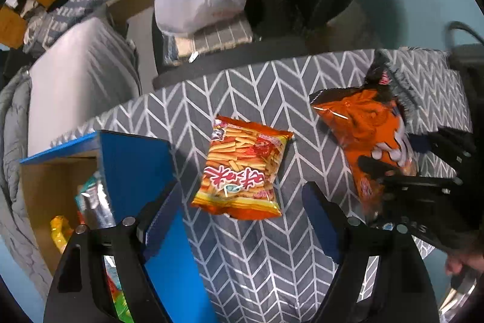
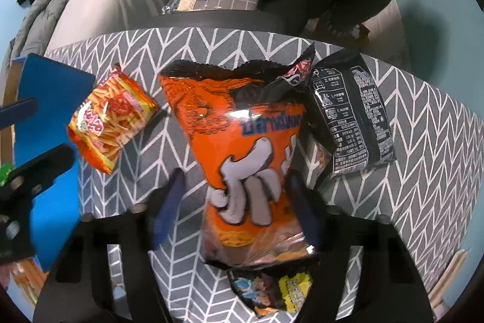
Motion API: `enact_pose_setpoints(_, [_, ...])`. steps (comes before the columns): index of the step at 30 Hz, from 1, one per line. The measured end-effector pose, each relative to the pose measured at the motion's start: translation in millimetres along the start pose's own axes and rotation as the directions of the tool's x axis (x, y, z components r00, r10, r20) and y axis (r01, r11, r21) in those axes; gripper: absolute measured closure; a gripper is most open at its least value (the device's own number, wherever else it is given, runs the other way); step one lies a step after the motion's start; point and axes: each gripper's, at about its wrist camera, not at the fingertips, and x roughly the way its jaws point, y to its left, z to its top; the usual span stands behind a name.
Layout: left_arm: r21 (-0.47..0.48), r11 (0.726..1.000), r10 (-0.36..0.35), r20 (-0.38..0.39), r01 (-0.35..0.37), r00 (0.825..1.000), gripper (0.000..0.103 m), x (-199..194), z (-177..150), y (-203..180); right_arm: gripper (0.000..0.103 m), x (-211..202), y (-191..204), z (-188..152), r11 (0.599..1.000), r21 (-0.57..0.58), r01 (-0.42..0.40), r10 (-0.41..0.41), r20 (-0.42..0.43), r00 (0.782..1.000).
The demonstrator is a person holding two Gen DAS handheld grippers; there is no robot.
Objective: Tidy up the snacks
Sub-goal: 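Grasp the red-yellow chip packet with the left gripper while the right grasps the large orange bag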
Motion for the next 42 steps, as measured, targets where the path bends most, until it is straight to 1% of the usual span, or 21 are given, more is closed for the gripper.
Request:
enact_pose_setpoints(2, [-0.020, 1.000, -0.020, -0.017, 0.020, 1.000, 0.020, 9, 4, 2, 0.057, 1, -3, -2, 1.000, 0.007, -0.001, 0.001, 0.002, 1.000])
enact_pose_setpoints(4, [-0.044, 0.998, -0.045, -0.038, 0.043, 0.998, 0.020, 17, 7, 5, 0.062, -2, -7, -3, 0.999, 0.022, -0.024, 0.023, 0.015, 1.000])
enact_pose_setpoints(8, [-0.075, 0.994, -0.088, -0.052, 0.083, 0.995, 0.020, 28, 11, 8, 0.064, -11, -14, -9, 0.998, 0.041, -0.043, 0.041, 0.039, 0.998])
enact_pose_setpoints(14, [-0.064, 0.996, -0.062, -0.091, 0.057, 0.994, 0.020, 50, 14, 4, 0.064, -24, -21, -22, 0.994, 0.088, -0.069, 0.064, 0.064, 0.996])
enact_pose_setpoints(17, [-0.058, 0.997, -0.051, -0.100, 0.045, 0.994, 0.020, 60, 15, 5, 0.064, -29, -21, -27, 0.993, 0.095, -0.072, 0.066, 0.069, 0.995])
enact_pose_setpoints(20, [-0.062, 0.997, -0.055, -0.099, 0.049, 0.994, 0.020, 65, 13, 5, 0.064, -36, -21, -35, 0.991, 0.108, -0.073, 0.065, 0.070, 0.995])
enact_pose_setpoints(21, [-0.064, 0.997, -0.055, -0.094, 0.049, 0.994, 0.023, 65, 13, 6, 0.064, -37, -21, -36, 0.991, 0.112, -0.076, 0.068, 0.070, 0.995])
enact_pose_setpoints(24, [-0.070, 0.997, -0.027, -0.082, 0.021, 0.996, 0.043, 65, 11, 8, 0.064, -42, -21, -41, 0.990, 0.116, -0.082, 0.074, 0.073, 0.995])
enact_pose_setpoints(25, [-0.074, 0.997, -0.028, -0.081, 0.022, 0.996, 0.048, 65, 10, 10, 0.064, -43, -20, -43, 0.990, 0.115, -0.083, 0.075, 0.075, 0.994])
enact_pose_setpoints(26, [-0.081, 0.996, -0.035, -0.077, 0.029, 0.996, 0.050, 64, 9, 12, 0.064, -44, -19, -44, 0.990, 0.113, -0.085, 0.076, 0.078, 0.994])
enact_pose_setpoints(28, [-0.096, 0.994, -0.049, -0.058, 0.043, 0.997, 0.060, 59, 7, 17, 0.064, -46, -18, -47, 0.990, 0.113, -0.081, 0.072, 0.081, 0.994])
enact_pose_setpoints(31, [-0.108, 0.992, -0.062, -0.042, 0.057, 0.997, 0.064, 52, 2, 20, 0.064, -51, -16, -51, 0.992, 0.107, -0.071, 0.061, 0.089, 0.994])
enact_pose_setpoints(37, [-0.131, 0.989, -0.070, -0.040, 0.064, 0.997, 0.065, 41, -15, 21, 0.064, -59, -11, -54, 0.994, 0.097, -0.055, 0.046, 0.096, 0.994])
enact_pose_setpoints(42, [-0.123, 0.989, -0.088, -0.006, 0.086, 0.996, 0.065, 15, -33, 19, 0.064, -70, 0, -60, 0.996, 0.073, -0.043, 0.035, 0.109, 0.993])
